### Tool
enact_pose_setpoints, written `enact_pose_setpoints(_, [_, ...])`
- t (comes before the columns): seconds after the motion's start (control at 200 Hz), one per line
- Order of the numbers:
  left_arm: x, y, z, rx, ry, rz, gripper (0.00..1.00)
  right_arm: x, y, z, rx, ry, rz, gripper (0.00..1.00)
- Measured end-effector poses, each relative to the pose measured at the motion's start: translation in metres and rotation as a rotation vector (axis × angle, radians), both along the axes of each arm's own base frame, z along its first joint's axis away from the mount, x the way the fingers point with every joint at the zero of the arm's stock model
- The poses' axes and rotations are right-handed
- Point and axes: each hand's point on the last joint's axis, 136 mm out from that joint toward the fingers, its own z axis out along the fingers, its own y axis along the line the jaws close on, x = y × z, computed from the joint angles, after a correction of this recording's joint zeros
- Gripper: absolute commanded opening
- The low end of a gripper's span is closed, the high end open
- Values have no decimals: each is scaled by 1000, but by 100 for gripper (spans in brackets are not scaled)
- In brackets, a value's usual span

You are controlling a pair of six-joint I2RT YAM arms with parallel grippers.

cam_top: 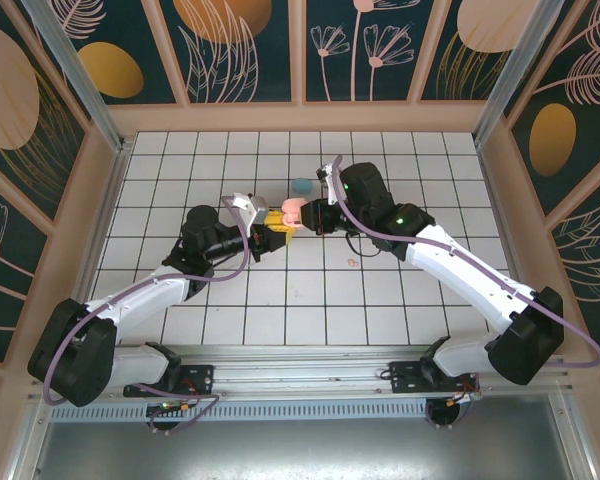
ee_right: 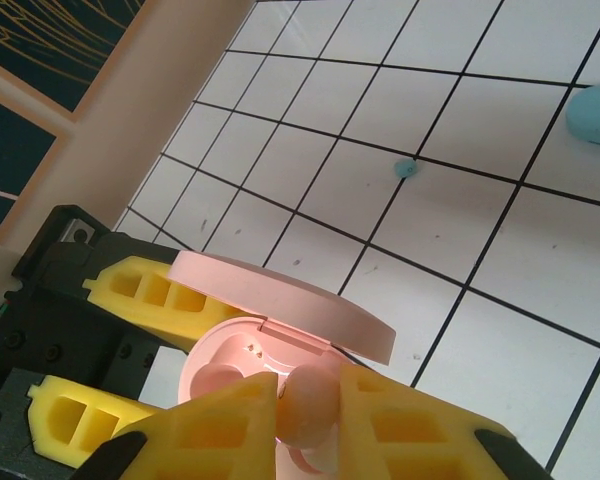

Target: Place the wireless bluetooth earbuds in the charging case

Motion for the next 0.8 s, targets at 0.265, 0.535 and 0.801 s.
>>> enact_pose_setpoints(0.265, [0,0,0,0,0,2,13,-1,2,1,6,5,12,11])
enact_pose_setpoints(0.535, [0,0,1,-2,-4,2,13,-1,3,3,21,19,1,10])
enact_pose_setpoints(0.801, [0,0,1,-3,-6,2,13,5,0,7,87,77,-29,11])
